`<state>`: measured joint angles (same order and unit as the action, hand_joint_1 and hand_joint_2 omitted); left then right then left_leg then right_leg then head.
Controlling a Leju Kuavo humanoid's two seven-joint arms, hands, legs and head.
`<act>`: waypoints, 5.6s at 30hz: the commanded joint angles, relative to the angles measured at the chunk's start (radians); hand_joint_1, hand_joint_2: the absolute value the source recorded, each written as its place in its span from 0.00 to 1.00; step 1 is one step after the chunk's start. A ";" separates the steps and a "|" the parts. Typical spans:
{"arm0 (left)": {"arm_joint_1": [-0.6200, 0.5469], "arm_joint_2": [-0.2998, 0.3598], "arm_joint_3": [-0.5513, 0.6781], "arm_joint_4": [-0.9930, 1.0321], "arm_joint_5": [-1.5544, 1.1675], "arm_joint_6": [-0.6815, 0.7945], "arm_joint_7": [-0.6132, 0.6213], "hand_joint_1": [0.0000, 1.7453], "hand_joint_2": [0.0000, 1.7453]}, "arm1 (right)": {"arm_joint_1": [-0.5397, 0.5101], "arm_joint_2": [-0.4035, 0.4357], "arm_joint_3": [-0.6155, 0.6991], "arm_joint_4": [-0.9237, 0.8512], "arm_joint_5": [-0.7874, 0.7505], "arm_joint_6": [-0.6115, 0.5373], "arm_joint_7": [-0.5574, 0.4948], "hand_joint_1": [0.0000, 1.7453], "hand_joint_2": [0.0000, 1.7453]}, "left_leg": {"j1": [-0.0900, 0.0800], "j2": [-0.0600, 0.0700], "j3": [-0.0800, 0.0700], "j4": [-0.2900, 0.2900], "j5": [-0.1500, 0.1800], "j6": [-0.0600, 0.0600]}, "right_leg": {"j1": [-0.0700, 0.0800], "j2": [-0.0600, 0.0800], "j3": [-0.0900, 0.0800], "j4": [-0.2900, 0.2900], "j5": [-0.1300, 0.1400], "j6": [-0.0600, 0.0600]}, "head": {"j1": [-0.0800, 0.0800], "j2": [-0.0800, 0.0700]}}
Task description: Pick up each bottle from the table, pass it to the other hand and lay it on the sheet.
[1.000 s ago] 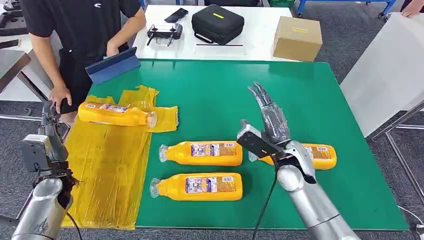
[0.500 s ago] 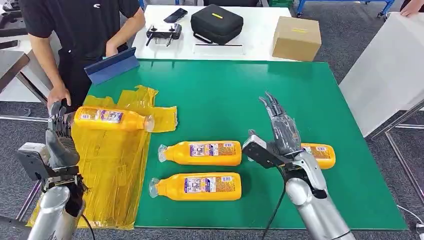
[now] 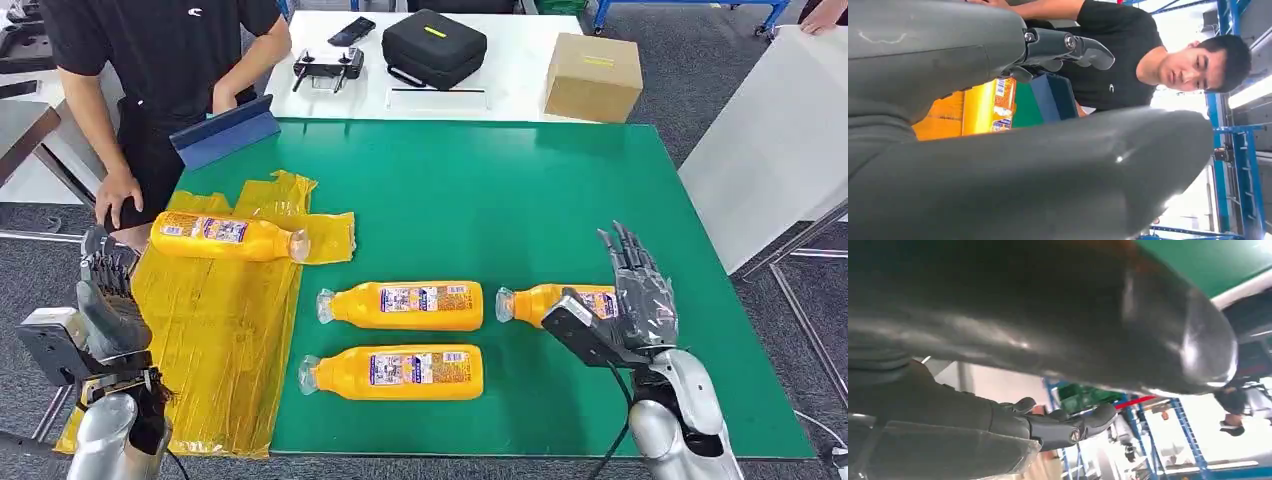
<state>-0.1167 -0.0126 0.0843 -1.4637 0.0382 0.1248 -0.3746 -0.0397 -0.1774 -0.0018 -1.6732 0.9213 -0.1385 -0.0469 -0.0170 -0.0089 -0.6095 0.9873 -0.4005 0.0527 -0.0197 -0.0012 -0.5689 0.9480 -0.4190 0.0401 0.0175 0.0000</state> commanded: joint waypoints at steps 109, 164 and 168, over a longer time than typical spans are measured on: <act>-0.118 -0.057 0.039 0.078 -0.033 -0.023 0.046 0.00 0.00 | -0.418 -0.098 0.172 0.933 0.179 0.186 0.022 0.00 1.00 | 0.001 0.002 0.006 -0.001 -0.001 -0.004 | 0.002 0.002 0.007 -0.002 0.000 -0.002 | 0.000 0.000; -0.055 -0.055 0.028 -0.006 -0.022 -0.007 0.039 0.00 0.00 | -0.378 -0.031 0.203 0.386 -0.131 0.147 -0.039 1.00 1.00 | 0.001 0.003 0.005 0.000 0.000 -0.002 | 0.001 0.002 0.005 0.001 0.000 -0.001 | 0.000 0.000; -0.062 -0.054 0.025 0.001 -0.024 -0.007 0.041 0.00 0.00 | -0.403 -0.021 0.198 0.396 -0.144 0.142 -0.053 1.00 1.00 | 0.000 0.002 0.004 0.000 0.001 -0.001 | 0.000 0.001 0.004 0.000 0.001 -0.001 | 0.000 0.000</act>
<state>-0.1623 -0.0736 0.1221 -1.4820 0.0175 0.1160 -0.3426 -0.3861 -0.2438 0.2090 -1.2620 0.7950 0.0000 -0.0904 -0.0169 -0.0087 -0.6069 0.9872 -0.3991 0.0540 -0.0195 -0.0012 -0.5650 0.9484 -0.4181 0.0408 0.0176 0.0000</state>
